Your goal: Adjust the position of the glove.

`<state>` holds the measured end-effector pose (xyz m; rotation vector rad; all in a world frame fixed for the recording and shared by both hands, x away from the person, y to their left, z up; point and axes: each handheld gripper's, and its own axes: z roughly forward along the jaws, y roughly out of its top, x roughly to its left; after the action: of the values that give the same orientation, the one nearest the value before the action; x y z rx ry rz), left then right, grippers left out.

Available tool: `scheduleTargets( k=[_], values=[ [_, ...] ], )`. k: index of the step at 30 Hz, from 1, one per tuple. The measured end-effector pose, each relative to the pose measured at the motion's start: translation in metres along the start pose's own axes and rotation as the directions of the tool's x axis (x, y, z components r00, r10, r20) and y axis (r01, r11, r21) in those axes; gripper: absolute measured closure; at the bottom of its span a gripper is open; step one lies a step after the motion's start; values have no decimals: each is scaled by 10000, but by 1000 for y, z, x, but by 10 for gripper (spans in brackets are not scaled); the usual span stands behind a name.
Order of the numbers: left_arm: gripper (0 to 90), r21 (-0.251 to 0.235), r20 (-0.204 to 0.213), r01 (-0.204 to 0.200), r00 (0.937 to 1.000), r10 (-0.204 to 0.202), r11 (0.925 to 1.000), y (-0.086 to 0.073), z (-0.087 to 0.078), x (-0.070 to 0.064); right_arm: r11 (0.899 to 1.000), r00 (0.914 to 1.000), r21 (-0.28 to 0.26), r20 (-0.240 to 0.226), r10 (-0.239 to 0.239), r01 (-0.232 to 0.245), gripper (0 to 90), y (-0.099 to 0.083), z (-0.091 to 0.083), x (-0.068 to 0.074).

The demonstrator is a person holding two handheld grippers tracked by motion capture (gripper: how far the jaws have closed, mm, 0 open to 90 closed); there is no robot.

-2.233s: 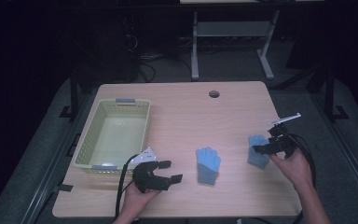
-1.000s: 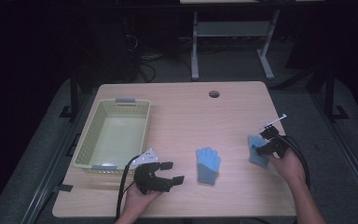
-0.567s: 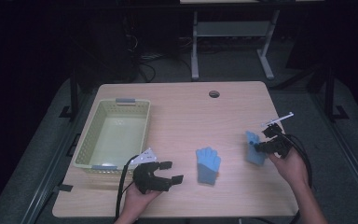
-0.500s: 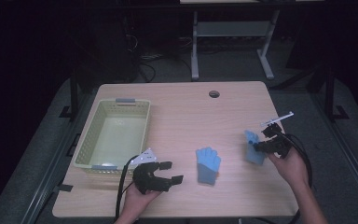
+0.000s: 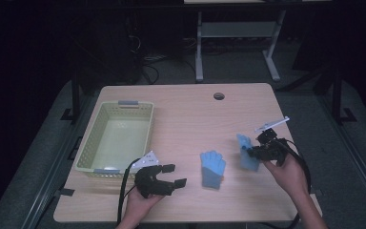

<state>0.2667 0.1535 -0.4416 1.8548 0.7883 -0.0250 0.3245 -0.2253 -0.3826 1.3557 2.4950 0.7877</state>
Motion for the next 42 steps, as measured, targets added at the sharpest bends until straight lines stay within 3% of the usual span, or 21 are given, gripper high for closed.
scheduleTargets(
  k=[12, 19, 24, 35, 42],
  values=[
    [217, 119, 12, -89, 10000, 89, 9999, -1, 2, 2, 9975, 9963, -11, -502, -702, 702, 796, 9, 8, 34],
    [217, 170, 17, -158, 9999, 157, 9997, -1, 2, 1, 9962, 9912, -58, -1001, -868, 867, 794, 14, 18, 53],
    [217, 212, -19, -106, 9999, 106, 9997, -2, 2, 3, 9959, 9859, -13, -1413, -899, 906, 792, 17, 26, 64],
    [217, 231, -17, -106, 9999, 107, 9997, -2, 2, 1, 9968, 9804, 106, -1817, -763, 795, 784, 16, 41, 82],
    [217, 299, -46, -37, 10000, 39, 9995, -2, 2, 2, 9951, 9765, 42, -1930, -957, 984, 777, 19, 46, 91]
  ],
)
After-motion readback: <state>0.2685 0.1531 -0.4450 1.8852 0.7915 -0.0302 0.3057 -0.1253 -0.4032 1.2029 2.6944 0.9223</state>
